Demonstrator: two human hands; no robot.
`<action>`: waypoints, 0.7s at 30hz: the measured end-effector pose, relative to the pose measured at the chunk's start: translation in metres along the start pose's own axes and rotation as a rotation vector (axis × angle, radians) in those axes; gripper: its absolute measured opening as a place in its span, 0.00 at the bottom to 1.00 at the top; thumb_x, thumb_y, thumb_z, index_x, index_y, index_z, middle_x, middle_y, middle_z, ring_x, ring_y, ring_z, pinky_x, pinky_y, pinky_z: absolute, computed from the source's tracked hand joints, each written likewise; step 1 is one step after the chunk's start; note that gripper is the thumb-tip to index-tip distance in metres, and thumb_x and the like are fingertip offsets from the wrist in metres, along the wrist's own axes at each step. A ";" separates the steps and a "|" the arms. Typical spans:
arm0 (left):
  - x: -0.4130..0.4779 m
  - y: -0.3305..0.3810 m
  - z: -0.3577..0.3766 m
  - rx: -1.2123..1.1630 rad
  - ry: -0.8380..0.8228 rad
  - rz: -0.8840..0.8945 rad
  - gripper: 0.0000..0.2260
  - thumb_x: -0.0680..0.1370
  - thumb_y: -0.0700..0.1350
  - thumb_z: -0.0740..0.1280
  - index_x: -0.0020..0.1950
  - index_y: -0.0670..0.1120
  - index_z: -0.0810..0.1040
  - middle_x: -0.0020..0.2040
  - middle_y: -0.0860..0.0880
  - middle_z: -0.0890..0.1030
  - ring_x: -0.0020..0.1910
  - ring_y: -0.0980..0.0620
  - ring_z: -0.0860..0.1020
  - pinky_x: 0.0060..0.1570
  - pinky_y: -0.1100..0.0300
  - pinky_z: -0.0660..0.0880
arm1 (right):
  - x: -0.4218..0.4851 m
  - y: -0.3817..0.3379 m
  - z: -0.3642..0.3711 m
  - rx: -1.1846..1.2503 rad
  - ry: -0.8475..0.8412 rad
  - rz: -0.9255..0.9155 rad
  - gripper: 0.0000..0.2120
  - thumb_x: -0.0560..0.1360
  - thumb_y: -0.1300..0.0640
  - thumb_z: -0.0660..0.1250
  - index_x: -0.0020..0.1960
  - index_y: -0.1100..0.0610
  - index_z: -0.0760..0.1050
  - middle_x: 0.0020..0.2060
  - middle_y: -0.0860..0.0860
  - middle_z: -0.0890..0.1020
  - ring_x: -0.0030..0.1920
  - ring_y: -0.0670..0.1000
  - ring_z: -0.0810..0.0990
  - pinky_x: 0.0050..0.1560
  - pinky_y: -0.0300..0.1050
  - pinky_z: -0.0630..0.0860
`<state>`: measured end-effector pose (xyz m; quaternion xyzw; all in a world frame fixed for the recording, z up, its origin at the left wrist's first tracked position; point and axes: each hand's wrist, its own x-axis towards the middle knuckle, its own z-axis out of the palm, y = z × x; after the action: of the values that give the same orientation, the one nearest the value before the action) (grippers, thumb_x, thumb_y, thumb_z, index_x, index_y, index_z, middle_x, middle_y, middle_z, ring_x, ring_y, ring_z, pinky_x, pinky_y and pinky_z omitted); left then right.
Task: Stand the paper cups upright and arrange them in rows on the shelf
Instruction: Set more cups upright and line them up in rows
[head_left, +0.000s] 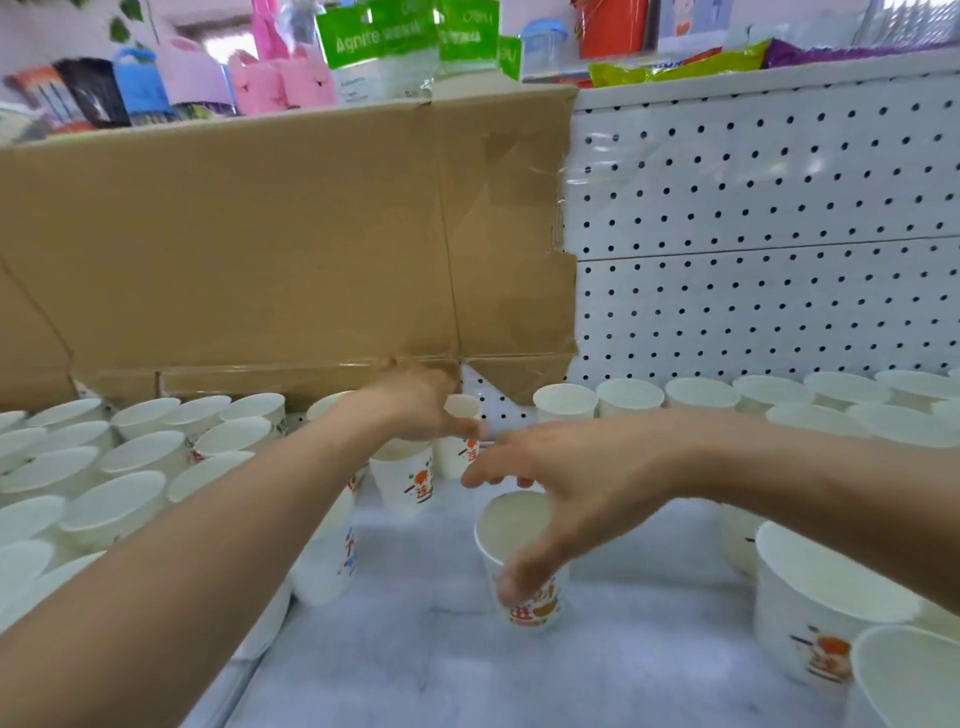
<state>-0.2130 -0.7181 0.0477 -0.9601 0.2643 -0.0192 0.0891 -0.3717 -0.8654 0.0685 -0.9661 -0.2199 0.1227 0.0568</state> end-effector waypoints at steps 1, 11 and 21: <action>0.001 0.000 0.001 0.007 0.015 0.009 0.27 0.72 0.72 0.59 0.56 0.50 0.76 0.52 0.52 0.79 0.59 0.47 0.74 0.61 0.48 0.60 | 0.001 -0.003 0.003 -0.071 0.021 -0.003 0.36 0.66 0.31 0.69 0.70 0.40 0.63 0.64 0.39 0.70 0.62 0.44 0.71 0.61 0.45 0.72; -0.018 0.042 -0.006 -0.474 -0.028 0.302 0.33 0.68 0.55 0.77 0.70 0.54 0.69 0.59 0.59 0.75 0.56 0.56 0.74 0.57 0.60 0.72 | -0.011 0.068 -0.001 -0.196 0.165 0.410 0.29 0.67 0.30 0.66 0.60 0.47 0.75 0.50 0.46 0.78 0.49 0.50 0.77 0.50 0.48 0.77; -0.025 0.045 -0.004 -0.542 -0.050 0.216 0.41 0.64 0.66 0.74 0.73 0.54 0.66 0.67 0.56 0.72 0.61 0.55 0.73 0.58 0.58 0.70 | -0.027 0.088 -0.007 -0.107 0.212 0.448 0.38 0.65 0.26 0.63 0.69 0.46 0.68 0.61 0.46 0.76 0.56 0.50 0.74 0.58 0.49 0.73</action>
<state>-0.2579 -0.7442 0.0440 -0.9154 0.3583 0.0853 -0.1628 -0.3570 -0.9566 0.0662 -0.9998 0.0006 0.0182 -0.0005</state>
